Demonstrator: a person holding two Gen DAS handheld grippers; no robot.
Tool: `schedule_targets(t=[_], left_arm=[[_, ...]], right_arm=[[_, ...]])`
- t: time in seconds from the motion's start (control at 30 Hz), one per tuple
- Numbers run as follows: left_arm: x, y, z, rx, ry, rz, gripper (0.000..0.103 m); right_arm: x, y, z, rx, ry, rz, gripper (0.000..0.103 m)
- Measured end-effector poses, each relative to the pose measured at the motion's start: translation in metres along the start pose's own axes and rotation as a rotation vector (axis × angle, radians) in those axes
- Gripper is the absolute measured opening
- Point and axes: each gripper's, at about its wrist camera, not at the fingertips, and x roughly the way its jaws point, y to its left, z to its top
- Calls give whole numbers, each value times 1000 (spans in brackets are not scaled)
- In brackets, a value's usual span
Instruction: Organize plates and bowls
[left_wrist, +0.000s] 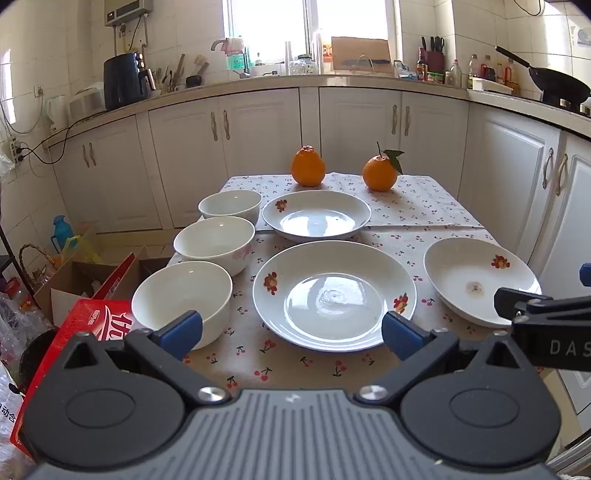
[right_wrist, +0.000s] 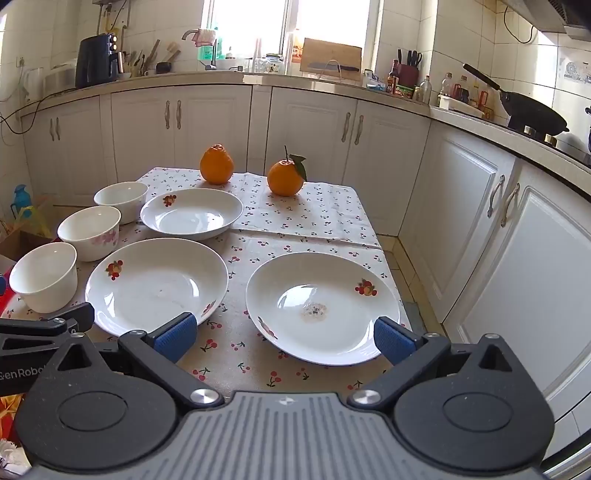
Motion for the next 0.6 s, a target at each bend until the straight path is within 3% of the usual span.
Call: schedule_targets(t=[0.6], left_arm=[[4,3,0,-14,24,-12,102]], right_arm=[[-1,1,1,-5,-6,-3,103]])
